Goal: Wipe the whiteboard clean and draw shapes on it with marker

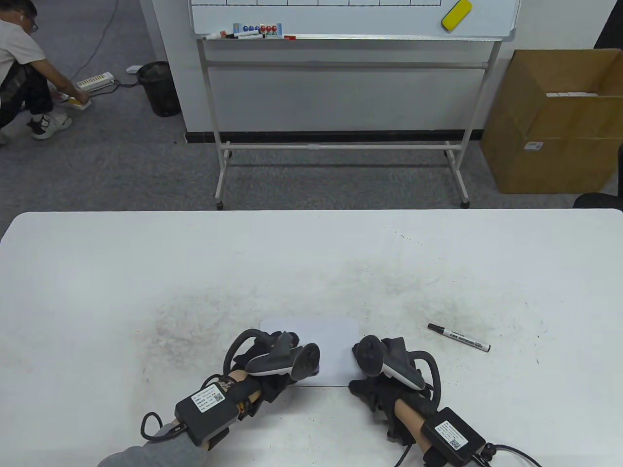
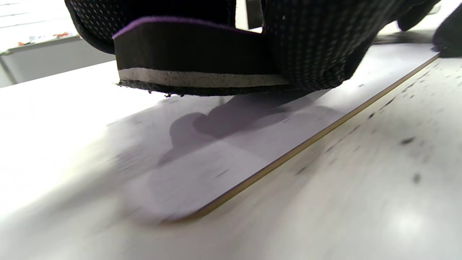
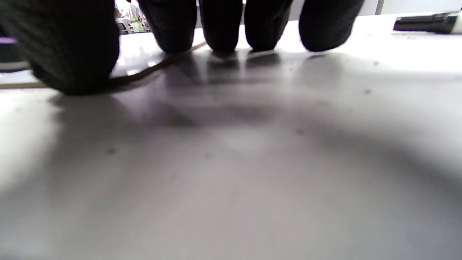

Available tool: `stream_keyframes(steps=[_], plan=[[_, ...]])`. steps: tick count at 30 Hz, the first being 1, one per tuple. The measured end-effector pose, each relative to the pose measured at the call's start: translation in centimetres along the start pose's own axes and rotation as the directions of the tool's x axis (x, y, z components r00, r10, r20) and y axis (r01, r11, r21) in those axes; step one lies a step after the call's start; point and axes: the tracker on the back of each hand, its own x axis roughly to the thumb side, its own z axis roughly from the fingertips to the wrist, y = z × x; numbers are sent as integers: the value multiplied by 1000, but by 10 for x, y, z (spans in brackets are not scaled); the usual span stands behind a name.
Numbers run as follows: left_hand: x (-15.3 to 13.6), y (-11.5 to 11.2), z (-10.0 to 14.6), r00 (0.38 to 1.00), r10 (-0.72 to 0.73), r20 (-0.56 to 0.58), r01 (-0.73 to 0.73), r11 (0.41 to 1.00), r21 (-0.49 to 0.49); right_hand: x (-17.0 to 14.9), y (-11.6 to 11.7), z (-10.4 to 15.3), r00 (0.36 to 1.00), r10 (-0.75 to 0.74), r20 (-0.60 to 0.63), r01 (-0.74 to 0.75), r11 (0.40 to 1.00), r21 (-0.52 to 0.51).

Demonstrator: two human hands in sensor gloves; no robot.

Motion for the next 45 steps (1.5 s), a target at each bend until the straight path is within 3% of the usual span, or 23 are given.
stream_keyframes(steps=[6, 10, 11, 15, 18, 22, 24, 26, 32, 36, 41, 45], plan=[[-46, -14, 33, 996, 13, -86, -17, 999, -45, 0, 0, 0, 1000, 4, 1, -4, 1000, 2], [-66, -11, 38, 989, 20, -149, -33, 996, -81, 0, 0, 0, 1000, 7, 2, -7, 1000, 2], [-71, -7, 38, 986, 40, -162, -48, 998, -47, 0, 0, 0, 1000, 7, 3, -7, 1000, 1], [-70, 8, 23, 967, 179, -184, -174, 984, 40, 0, 0, 0, 1000, 8, 2, -8, 1000, 2], [-59, 10, 8, 961, 204, -186, -197, 979, 53, 0, 0, 0, 1000, 9, 0, -9, 1000, 3], [-49, 2, -5, 969, 156, -190, -155, 988, 20, 0, 0, 1, 1000, 11, 0, -11, 1000, 3], [-47, -8, -7, 979, 58, -197, -62, 998, -17, 0, 0, 0, 1000, 11, 1, -11, 1000, 3], [-51, -9, -4, 980, 70, -187, -66, 997, 27, 1, 0, 0, 1000, 10, 1, -10, 1000, 3], [-74, -11, 16, 976, -28, -215, 15, 998, -62, 1, 0, 1, 1000, 13, 1, -13, 1000, 4], [-86, -17, 27, 970, -5, -244, -14, 997, -78, 1, -1, 0, 1000, 12, 3, -12, 1000, 4], [-102, -15, 35, 942, 122, -311, -113, 993, 46, 2, -1, 0, 1000, 19, 5, -19, 1000, 4], [-119, -15, 37, 921, 140, -364, -129, 990, 55, 2, -1, 0, 999, 34, 7, -34, 999, 6]])
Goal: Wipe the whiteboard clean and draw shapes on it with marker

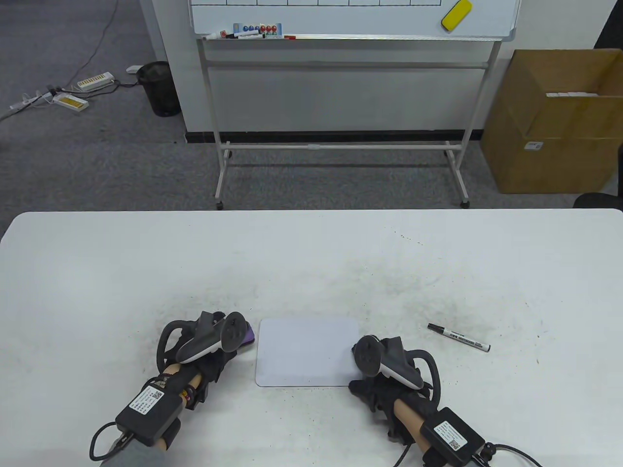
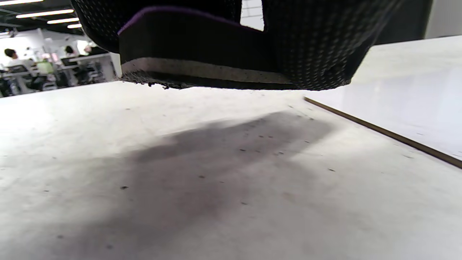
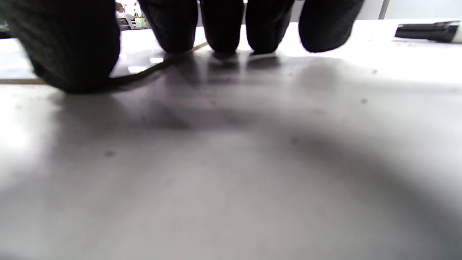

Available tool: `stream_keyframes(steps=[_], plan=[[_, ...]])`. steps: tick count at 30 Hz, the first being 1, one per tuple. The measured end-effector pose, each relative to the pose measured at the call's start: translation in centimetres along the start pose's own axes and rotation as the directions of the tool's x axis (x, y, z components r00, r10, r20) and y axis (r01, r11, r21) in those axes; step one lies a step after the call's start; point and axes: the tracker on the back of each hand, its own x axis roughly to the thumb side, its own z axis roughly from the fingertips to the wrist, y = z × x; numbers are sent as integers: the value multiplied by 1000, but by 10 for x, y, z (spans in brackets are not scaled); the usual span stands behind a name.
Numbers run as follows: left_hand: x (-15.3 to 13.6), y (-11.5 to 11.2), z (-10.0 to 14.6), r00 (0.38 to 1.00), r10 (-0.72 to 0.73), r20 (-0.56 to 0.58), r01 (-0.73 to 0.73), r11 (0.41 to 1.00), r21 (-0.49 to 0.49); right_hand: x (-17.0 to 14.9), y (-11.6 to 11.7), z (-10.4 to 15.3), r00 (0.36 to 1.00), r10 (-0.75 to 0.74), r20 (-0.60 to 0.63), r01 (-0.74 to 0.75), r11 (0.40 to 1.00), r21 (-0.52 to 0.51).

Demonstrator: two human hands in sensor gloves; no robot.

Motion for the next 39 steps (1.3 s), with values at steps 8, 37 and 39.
stream_keyframes(steps=[8, 37, 39], plan=[[-35, -13, -13, 1000, 0, -23, -1, 999, -51, 1, 0, 0, 1000, 1, -1, -1, 1000, 5], [-56, 20, 13, 973, 216, -80, -215, 976, 22, 1, 0, 0, 1000, 23, 7, -23, 999, 42], [-43, 29, 23, 969, 240, -58, -238, 971, 36, 1, -1, 1, 1000, 26, 15, -27, 999, 41]])
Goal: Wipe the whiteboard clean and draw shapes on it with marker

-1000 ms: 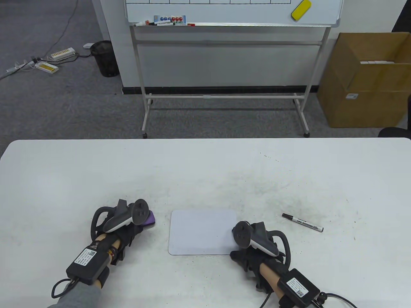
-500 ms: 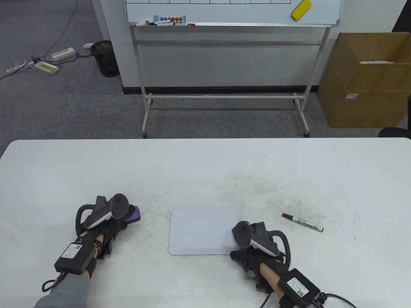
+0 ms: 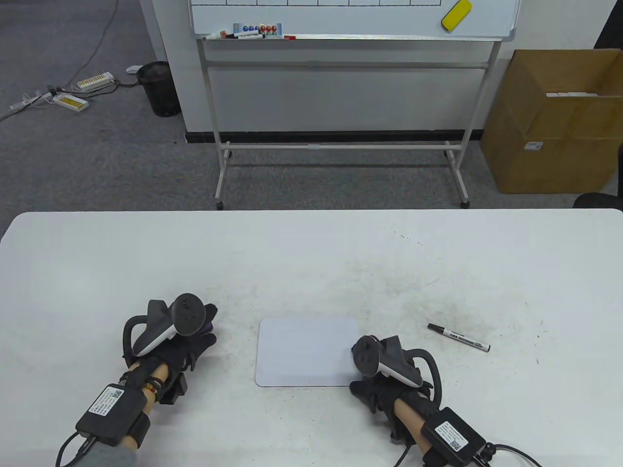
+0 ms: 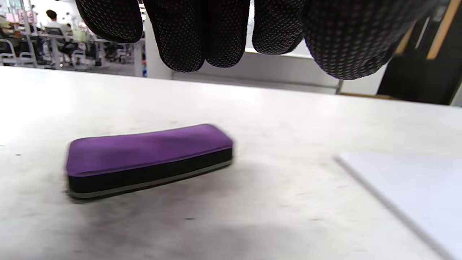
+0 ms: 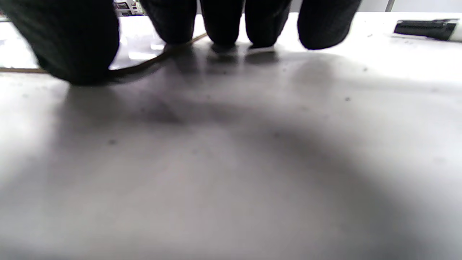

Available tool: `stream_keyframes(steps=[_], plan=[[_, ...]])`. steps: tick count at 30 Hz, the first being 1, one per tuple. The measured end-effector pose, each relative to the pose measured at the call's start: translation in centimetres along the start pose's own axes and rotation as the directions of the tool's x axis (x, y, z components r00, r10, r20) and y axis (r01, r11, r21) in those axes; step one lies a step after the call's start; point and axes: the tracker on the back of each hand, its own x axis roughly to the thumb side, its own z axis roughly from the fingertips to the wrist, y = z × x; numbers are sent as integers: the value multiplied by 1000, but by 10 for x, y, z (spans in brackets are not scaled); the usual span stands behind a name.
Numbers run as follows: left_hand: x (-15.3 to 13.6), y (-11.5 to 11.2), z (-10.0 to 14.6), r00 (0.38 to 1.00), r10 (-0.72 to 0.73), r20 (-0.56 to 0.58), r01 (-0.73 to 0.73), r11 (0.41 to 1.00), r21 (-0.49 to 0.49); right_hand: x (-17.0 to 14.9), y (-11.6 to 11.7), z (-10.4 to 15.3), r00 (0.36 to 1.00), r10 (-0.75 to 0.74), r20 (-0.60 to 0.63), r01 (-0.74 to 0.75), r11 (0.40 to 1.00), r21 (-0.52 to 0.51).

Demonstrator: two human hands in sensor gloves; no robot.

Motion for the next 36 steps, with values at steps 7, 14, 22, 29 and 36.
stream_keyframes(steps=[7, 14, 22, 29, 36], plan=[[41, -6, 27, 996, 64, 68, -65, 998, 9, -15, -17, 6, 995, -103, -12, 102, 990, -93], [59, -31, 37, 993, 81, 87, -80, 997, -19, -37, -38, 13, 986, -160, -46, 147, 967, -206], [67, -57, 44, 989, 88, 115, -80, 994, -74, -91, -59, 18, 959, -227, -168, 168, 937, -308], [61, -59, 45, 979, 137, 152, -127, 989, -72, -139, -46, 9, 905, -191, -381, 78, 953, -292], [64, -59, 46, 972, 150, 183, -133, 986, -99, -160, -33, 3, 854, -126, -506, -1, 970, -243]])
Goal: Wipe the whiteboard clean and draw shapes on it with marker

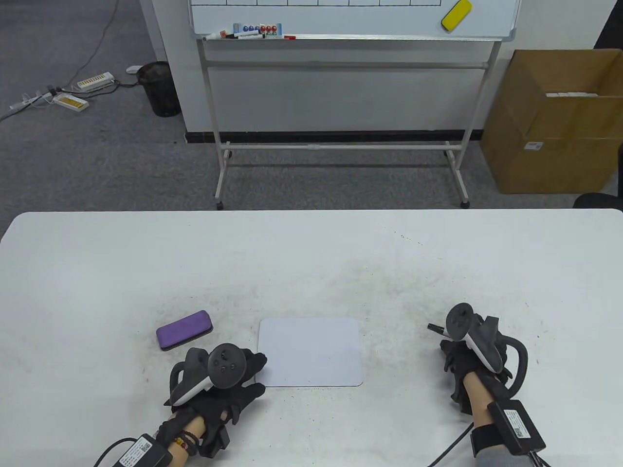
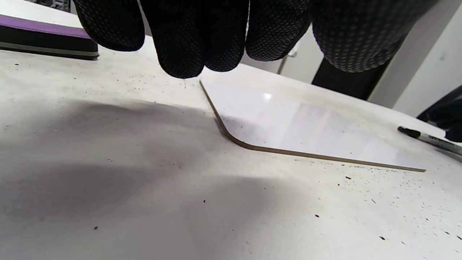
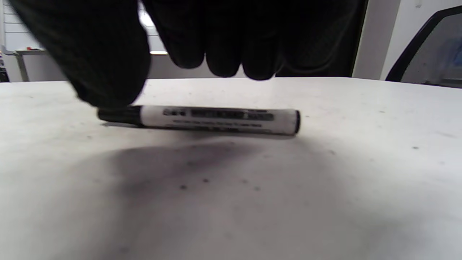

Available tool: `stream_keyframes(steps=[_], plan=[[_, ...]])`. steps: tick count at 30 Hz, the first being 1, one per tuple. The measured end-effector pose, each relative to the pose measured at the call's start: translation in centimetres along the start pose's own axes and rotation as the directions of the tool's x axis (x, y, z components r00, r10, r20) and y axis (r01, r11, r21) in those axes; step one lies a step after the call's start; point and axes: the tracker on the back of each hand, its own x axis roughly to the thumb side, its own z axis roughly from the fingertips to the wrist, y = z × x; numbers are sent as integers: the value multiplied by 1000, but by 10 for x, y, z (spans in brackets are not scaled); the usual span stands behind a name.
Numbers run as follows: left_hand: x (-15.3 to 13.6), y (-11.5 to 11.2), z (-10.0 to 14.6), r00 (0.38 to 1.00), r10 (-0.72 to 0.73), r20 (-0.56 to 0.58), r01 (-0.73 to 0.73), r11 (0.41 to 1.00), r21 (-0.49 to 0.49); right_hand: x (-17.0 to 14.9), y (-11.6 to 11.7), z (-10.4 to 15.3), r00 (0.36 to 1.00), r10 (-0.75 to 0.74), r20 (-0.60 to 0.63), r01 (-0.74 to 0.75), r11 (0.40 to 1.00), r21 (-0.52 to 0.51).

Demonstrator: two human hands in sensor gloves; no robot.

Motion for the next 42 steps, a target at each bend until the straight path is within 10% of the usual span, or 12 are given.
stream_keyframes(steps=[18, 25, 42], plan=[[4, -3, -2, 1000, 2, 19, -2, 1000, -4, 13, 17, -5, 979, 194, 62, -189, 979, -70], [16, 1, 4, 995, 72, 65, -77, 994, 75, 51, -16, 25, 958, -86, 272, 119, 987, -108], [61, 0, 16, 955, 149, 257, -224, 929, 294, 158, -28, 123, 556, -470, 685, 257, 881, 396]])
